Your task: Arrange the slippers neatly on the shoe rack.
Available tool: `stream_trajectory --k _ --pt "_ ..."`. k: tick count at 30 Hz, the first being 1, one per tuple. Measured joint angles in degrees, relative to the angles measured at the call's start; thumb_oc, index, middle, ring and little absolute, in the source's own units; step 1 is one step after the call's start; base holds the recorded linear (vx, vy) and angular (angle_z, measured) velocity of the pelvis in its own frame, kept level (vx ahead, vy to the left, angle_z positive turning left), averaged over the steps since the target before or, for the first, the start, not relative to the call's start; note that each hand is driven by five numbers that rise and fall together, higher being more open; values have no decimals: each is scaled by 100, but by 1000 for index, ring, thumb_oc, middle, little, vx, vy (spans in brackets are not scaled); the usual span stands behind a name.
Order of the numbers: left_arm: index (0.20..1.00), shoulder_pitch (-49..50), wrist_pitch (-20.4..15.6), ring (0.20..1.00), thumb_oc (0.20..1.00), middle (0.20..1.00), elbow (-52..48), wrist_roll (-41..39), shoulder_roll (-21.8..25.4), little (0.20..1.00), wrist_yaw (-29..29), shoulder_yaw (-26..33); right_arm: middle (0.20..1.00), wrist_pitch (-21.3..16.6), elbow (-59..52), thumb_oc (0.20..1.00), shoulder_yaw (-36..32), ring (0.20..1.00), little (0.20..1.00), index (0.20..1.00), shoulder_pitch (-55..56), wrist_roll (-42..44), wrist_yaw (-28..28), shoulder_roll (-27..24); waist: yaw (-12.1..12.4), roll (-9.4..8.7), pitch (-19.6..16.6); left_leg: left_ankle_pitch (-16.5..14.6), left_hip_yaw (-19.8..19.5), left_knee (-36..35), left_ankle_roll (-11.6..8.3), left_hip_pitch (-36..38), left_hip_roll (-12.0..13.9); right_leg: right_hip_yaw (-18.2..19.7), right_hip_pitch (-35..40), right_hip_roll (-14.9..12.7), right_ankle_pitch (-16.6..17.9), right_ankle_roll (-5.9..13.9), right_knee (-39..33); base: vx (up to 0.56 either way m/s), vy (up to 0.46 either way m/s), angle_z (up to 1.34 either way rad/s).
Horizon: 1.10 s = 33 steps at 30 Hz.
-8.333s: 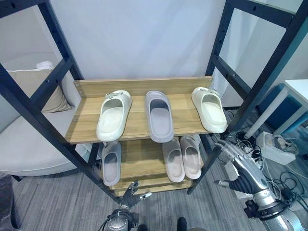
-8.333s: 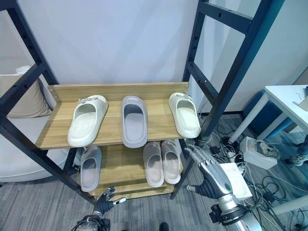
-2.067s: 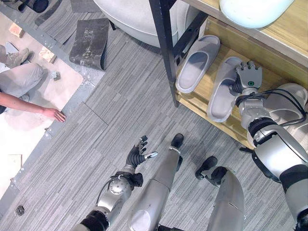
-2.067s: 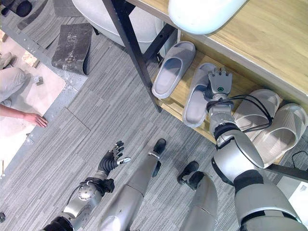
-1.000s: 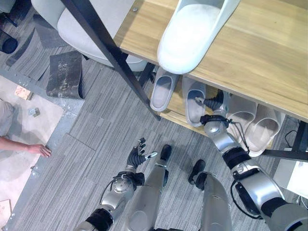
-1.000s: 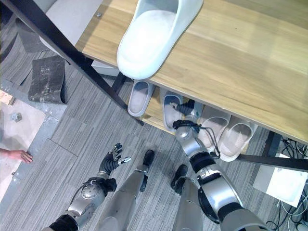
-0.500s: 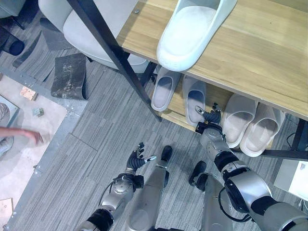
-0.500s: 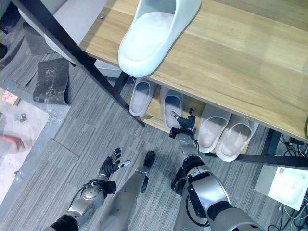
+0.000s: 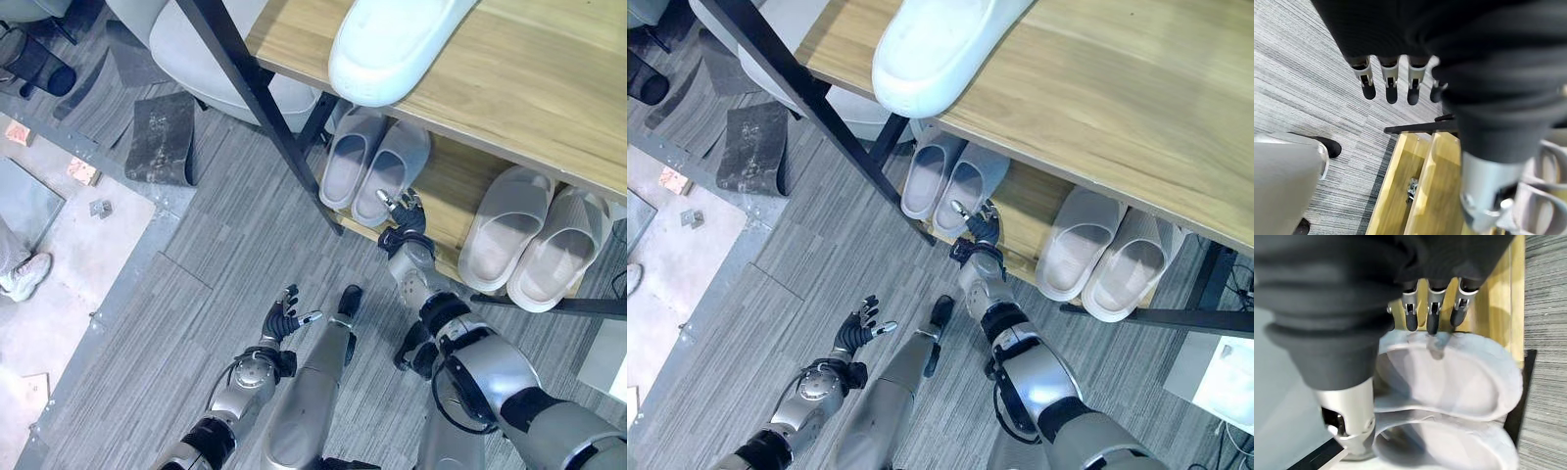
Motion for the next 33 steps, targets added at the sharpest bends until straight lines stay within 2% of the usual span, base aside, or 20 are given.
stream_trajectory --k 6,9,13,14,18,21,25,28,31,33 --pt "1000 1 5 1000 1000 1000 2 1 2 1000 -67 15 1000 51 -63 1000 47 1000 1000 1000 46 -47 5 -90 -14 -33 17 10 -27 -108 0 94 5 -4 82 13 35 23 -117 5 -1 -1" --pt "1000 43 7 1000 1000 1000 12 3 4 1000 -81 17 1000 148 -330 1000 247 1000 1000 1000 341 -588 12 -189 3 -83 45 32 -16 -284 9 366 46 -6 363 89 91 55 -329 31 -13 -7" --pt "1000 176 11 1000 1000 1000 79 5 -27 1000 -84 71 1000 273 -1220 1000 585 1000 1000 1000 930 -1609 20 -447 -173 -220 50 175 22 -694 62 879 131 -40 849 193 288 173 -803 12 8 -6" --pt "1000 212 24 1000 1000 1000 129 20 -64 1000 -105 85 1000 359 -1508 1000 728 1000 1000 1000 1195 -2137 63 -614 -287 -259 30 276 34 -976 61 1131 178 -106 1097 231 413 198 -1069 98 -22 -10" --pt "1000 316 26 1000 1000 1000 239 52 -60 1000 -141 259 1000 564 -1564 1000 680 1000 1000 1000 1601 -2685 166 -692 -443 -475 -237 354 87 -1383 57 1480 261 -66 1419 366 516 289 -1519 100 -25 -13" --pt "1000 422 71 1000 1000 1000 359 58 -69 1000 -199 301 1000 615 -1613 1000 487 1000 1000 1000 2155 -2640 282 -548 -488 -574 -465 399 213 -1730 94 1895 373 -23 1796 500 648 318 -1948 117 -11 -20" --pt "1000 661 181 1000 1000 1000 363 242 -105 1000 -357 415 1000 588 -2426 1000 574 1000 1000 1000 3277 -2083 746 -537 -593 -556 -767 458 346 -2151 143 2422 470 36 2334 672 850 334 -2533 89 -8 -20" --pt "1000 828 257 1000 1000 1000 322 308 -111 1000 -466 694 1000 584 -3202 1000 734 1000 1000 1000 4107 -1735 1271 -810 -758 -498 -1026 470 380 -2418 156 2673 531 46 2650 792 1017 369 -3004 92 -11 -9" --pt "1000 1061 268 1000 1000 1000 254 454 -53 1000 -542 835 1000 584 -3576 1000 806 1000 1000 1000 4527 -1444 1713 -1053 -830 -480 -1213 511 410 -2608 157 2906 563 55 2947 869 1137 421 -3387 123 -5 -9" --pt "1000 1139 282 1000 1000 1000 203 555 -98 1000 -677 931 1000 581 -4344 1000 833 1000 1000 1000 5074 -1231 2153 -1332 -857 -456 -1306 560 504 -2866 148 3160 601 63 3190 934 1259 465 -3683 47 2 -11"
